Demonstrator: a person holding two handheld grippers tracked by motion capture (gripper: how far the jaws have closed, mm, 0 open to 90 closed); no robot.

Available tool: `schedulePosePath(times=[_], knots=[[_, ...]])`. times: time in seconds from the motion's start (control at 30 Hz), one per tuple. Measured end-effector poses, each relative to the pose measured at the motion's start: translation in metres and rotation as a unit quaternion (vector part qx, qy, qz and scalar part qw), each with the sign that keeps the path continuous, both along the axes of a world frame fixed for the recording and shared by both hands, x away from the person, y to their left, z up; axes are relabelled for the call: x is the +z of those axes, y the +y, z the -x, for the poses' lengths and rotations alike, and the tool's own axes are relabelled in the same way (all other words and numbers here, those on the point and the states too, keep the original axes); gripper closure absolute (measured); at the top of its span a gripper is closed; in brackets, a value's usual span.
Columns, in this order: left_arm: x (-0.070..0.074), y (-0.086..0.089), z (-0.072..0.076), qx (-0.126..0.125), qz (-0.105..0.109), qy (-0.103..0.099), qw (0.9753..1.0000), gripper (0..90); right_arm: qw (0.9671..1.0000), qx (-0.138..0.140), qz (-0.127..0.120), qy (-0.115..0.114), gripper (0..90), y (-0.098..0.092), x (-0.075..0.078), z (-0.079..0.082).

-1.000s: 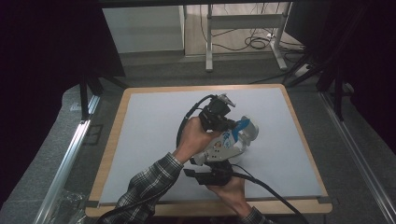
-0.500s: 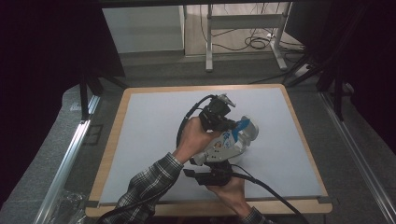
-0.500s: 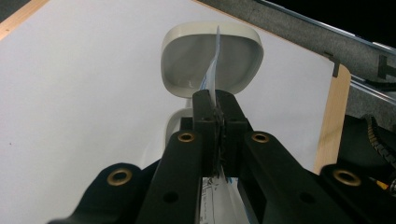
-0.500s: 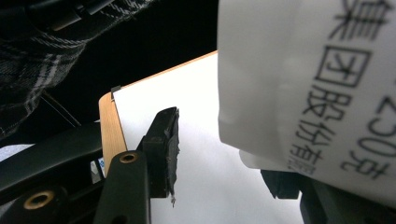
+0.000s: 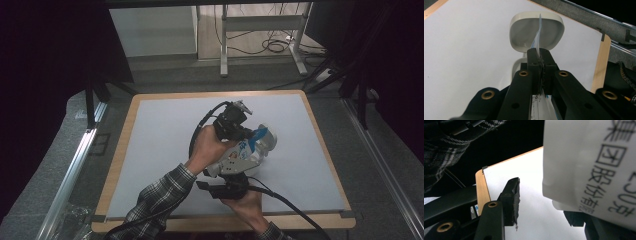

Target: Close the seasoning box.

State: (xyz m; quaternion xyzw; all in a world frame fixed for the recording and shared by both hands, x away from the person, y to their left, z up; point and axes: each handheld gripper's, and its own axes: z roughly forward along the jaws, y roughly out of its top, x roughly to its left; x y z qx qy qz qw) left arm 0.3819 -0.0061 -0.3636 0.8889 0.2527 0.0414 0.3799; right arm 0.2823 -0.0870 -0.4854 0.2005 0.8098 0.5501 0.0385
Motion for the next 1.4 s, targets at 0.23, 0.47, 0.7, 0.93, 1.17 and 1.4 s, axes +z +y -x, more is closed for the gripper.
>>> schedulePosePath(times=[0.23, 0.47, 0.7, 0.93, 1.17, 1.4], knots=[[0.0001, 0.0005, -0.0003, 0.0, 0.0, 0.002, 1.0, 88.4, 1.0, -0.001, 0.002, -0.005, 52.2, -0.0001, 0.0003, 0.0005], [0.0001, 0.0005, -0.0009, -0.001, -0.001, 0.004, 1.0, 88.3, 1.0, -0.002, 0.001, -0.008, 52.2, 0.0002, 0.0004, 0.001], [-0.0006, 0.0001, -0.0007, 0.0, 0.001, 0.004, 1.0, 88.4, 1.0, -0.003, 0.003, -0.009, 52.2, -0.0001, 0.0005, 0.0008], [-0.0007, -0.0002, -0.0006, 0.0, 0.002, 0.004, 1.0, 88.4, 0.9999, -0.004, 0.004, -0.011, 52.2, 0.0, 0.0005, 0.0011], [-0.0003, -0.0003, -0.0008, -0.001, 0.001, 0.005, 1.0, 88.3, 0.9999, -0.004, 0.003, -0.011, 52.1, -0.0001, 0.0008, 0.0017], [0.0008, -0.0015, -0.0006, -0.001, -0.001, 0.006, 1.0, 88.3, 0.9999, -0.003, 0.0, -0.015, 52.1, -0.0004, 0.0018, 0.0026]])
